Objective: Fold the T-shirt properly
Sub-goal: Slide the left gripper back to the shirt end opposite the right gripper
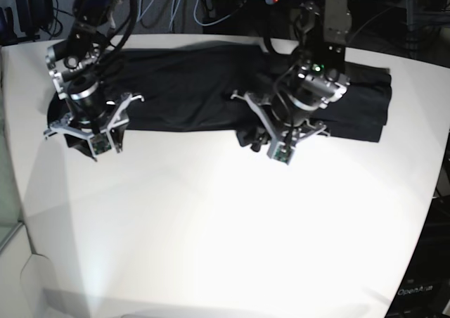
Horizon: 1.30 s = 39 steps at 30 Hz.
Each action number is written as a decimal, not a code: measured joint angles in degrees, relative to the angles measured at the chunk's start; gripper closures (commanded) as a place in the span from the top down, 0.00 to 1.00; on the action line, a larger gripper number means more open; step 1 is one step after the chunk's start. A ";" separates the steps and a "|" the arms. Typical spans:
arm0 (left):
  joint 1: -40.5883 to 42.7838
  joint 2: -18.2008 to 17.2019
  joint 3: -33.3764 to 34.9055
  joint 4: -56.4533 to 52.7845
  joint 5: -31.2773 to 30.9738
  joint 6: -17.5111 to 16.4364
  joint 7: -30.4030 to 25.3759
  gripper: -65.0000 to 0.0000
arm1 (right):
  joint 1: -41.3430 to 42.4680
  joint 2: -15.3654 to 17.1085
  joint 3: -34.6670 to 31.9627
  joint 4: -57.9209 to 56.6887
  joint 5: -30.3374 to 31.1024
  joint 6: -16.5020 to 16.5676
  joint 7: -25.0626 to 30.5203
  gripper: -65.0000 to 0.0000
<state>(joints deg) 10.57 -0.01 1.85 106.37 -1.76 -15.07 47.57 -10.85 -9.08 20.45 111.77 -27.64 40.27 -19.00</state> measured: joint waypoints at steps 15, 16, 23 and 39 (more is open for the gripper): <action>7.02 -0.61 -18.49 0.52 0.24 -11.15 -0.81 0.00 | 0.00 0.02 0.00 -0.02 -0.02 0.02 -0.37 0.45; 7.21 -0.63 -19.30 0.52 0.24 -11.56 -0.61 0.00 | 0.00 0.02 0.00 -0.02 -0.02 0.02 -0.37 0.45; 7.28 -0.68 -25.77 0.52 0.22 -15.43 -0.66 0.00 | 0.00 0.02 0.00 0.00 -0.02 0.02 -0.35 0.45; 6.82 -2.56 -32.79 0.42 0.59 -17.35 -0.87 0.00 | 0.00 0.00 0.00 -0.02 -0.02 0.00 -0.24 0.45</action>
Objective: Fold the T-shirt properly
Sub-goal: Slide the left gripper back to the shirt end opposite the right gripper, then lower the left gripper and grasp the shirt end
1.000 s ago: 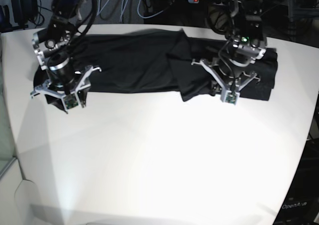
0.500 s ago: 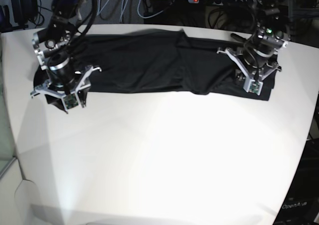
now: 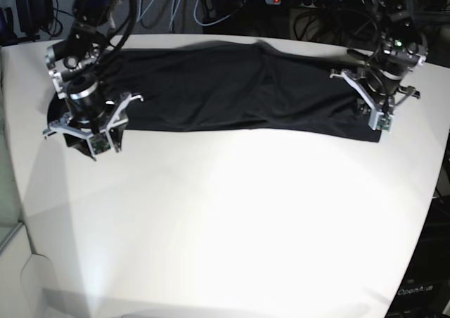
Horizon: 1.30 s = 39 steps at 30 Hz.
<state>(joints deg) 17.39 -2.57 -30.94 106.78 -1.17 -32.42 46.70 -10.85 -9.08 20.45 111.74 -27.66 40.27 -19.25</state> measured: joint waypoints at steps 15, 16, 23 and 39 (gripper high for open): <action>0.11 0.31 -2.40 -1.49 -0.28 -0.61 -3.58 0.00 | 0.00 0.02 0.00 0.00 0.00 0.02 -0.02 0.45; -0.02 0.35 -3.58 -1.49 -0.07 -0.31 -3.56 0.00 | 0.00 0.02 0.00 0.00 0.00 0.00 0.00 0.45; -0.74 0.07 -6.34 -4.87 -0.04 -0.57 -4.79 0.00 | 0.00 0.00 0.00 0.02 0.00 0.00 0.02 0.45; -0.92 0.44 -10.19 -7.32 0.02 0.00 -9.29 0.00 | 0.02 0.00 0.00 0.00 0.00 0.00 0.02 0.45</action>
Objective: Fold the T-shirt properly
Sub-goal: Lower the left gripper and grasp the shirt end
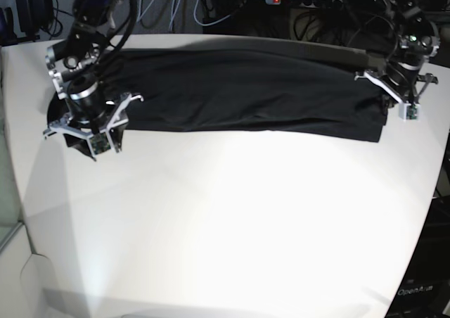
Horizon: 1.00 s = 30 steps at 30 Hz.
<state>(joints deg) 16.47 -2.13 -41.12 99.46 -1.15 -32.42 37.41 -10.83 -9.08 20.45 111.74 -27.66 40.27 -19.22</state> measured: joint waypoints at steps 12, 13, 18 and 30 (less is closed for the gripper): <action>-0.04 -0.07 -0.26 -3.80 0.02 -0.37 -2.99 0.00 | 0.00 0.02 0.00 0.02 0.00 0.00 0.00 0.45; 0.00 -0.09 -0.26 -3.80 0.02 -0.37 -3.41 0.00 | -0.02 0.02 0.00 0.02 0.00 0.00 -0.02 0.45; 0.13 -0.07 -0.31 -4.50 0.02 -0.37 -3.28 0.00 | -0.02 0.00 0.00 0.02 0.00 0.00 0.00 0.45; -0.02 0.26 -1.70 -4.50 -0.22 -0.37 -3.19 0.30 | -0.02 0.02 0.00 0.02 0.00 0.00 0.00 0.45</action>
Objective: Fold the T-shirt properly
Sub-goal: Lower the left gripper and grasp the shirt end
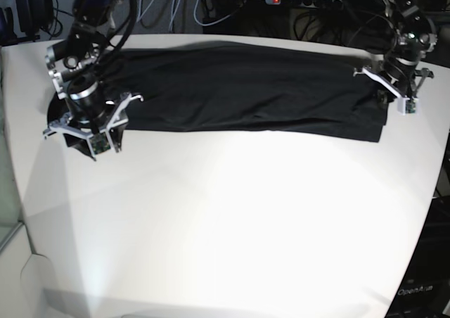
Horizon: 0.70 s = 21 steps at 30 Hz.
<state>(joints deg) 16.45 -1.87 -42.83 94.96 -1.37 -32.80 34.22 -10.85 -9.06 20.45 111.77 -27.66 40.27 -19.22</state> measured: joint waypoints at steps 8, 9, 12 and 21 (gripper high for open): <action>0.02 0.00 -0.11 0.22 0.02 0.17 0.02 0.68 | 0.00 0.00 0.00 0.00 0.00 0.00 0.00 0.45; 0.02 0.00 -0.11 0.35 -0.02 0.17 -0.04 0.68 | 0.00 -0.02 0.00 0.00 0.00 0.00 0.00 0.45; 0.00 0.07 -0.61 0.39 -0.04 0.15 -0.17 0.68 | 0.00 0.00 0.00 0.00 0.00 0.00 -0.02 0.45; -0.83 -0.13 -5.73 -0.07 -4.48 -4.76 0.28 0.68 | 0.00 0.00 0.00 -0.02 0.00 0.02 -0.02 0.45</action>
<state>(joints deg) 15.62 -2.00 -48.56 94.89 -5.85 -37.56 34.50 -10.85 -9.06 20.45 111.74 -27.66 40.29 -19.25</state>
